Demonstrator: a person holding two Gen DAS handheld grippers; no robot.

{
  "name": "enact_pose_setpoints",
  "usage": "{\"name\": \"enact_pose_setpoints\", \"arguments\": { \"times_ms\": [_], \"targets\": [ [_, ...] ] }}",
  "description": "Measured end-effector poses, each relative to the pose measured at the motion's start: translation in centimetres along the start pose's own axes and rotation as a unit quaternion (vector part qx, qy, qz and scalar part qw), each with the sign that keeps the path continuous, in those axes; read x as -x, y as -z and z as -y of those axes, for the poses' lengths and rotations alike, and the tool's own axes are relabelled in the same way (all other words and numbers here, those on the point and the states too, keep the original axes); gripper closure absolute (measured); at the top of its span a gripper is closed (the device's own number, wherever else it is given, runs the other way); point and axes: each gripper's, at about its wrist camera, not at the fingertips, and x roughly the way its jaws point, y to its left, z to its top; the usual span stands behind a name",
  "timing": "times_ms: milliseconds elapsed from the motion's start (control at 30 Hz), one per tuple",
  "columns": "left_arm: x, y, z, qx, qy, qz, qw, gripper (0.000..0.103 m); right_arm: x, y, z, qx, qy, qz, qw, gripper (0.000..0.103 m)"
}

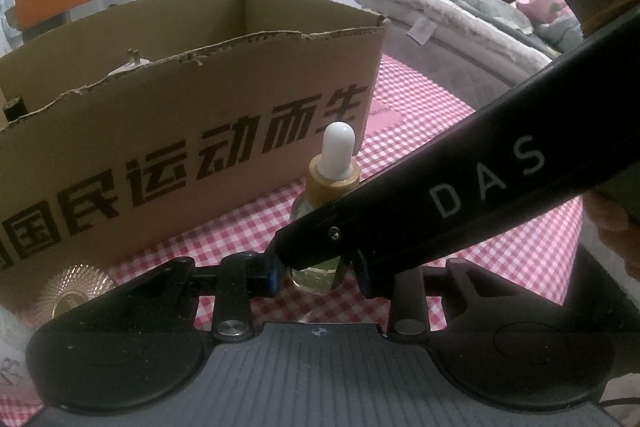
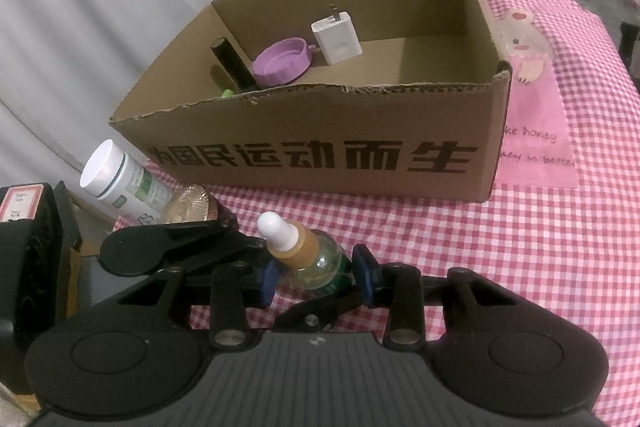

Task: Organize rigid objects
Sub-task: 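Lift the dropper bottle over the box wall and lower it inside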

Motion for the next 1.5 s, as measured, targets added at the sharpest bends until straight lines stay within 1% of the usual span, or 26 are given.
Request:
{"name": "enact_pose_setpoints", "arguments": {
  "times_ms": [233,467,600,700,833,967,1033,1133,1233,1400,1500],
  "targets": [
    [1.0,-0.3,0.7,-0.005,-0.005,0.011,0.9999,0.070,1.1,0.4,-0.4,0.000,-0.001,0.010,1.000,0.062],
    [3.7,-1.3,1.1,-0.013,-0.014,0.035,0.9992,0.070,3.6,0.1,-2.0,0.014,-0.002,0.037,0.999,0.062],
    [5.8,-2.9,0.4,0.008,-0.007,0.047,0.9988,0.070,5.4,-0.5,-3.5,0.034,-0.004,0.062,0.997,0.062],
    [7.4,-3.8,0.2,0.007,-0.014,0.064,0.9978,0.070,6.9,-1.2,-4.5,0.045,-0.012,0.086,0.995,0.062],
    [9.4,-5.5,0.0,-0.009,-0.040,0.085,0.9955,0.070,8.6,-2.8,-5.7,0.062,-0.030,0.112,0.991,0.062],
    [10.8,-7.6,-0.8,-0.015,-0.058,0.100,0.9932,0.070,9.6,-4.9,-6.8,0.085,-0.044,0.128,0.987,0.062],
    [10.8,-8.6,-1.4,-0.013,-0.062,0.102,0.9927,0.070,9.8,-6.2,-7.2,0.095,-0.047,0.133,0.985,0.062],
    [10.0,-9.9,-2.7,-0.002,-0.063,0.096,0.9934,0.070,9.3,-8.2,-7.4,0.103,-0.050,0.130,0.985,0.062],
    [8.6,-10.9,-4.3,0.016,-0.056,0.080,0.9951,0.071,7.6,-10.4,-6.9,0.104,-0.051,0.115,0.987,0.062],
    [5.1,-12.0,-7.7,0.062,-0.038,0.041,0.9965,0.072,3.8,-13.5,-4.5,0.069,-0.070,0.066,0.993,0.063],
    [2.6,-12.3,-9.2,0.079,-0.034,0.015,0.9961,0.072,1.2,-15.0,-2.8,0.051,-0.075,0.035,0.995,0.064]
  ]
}}
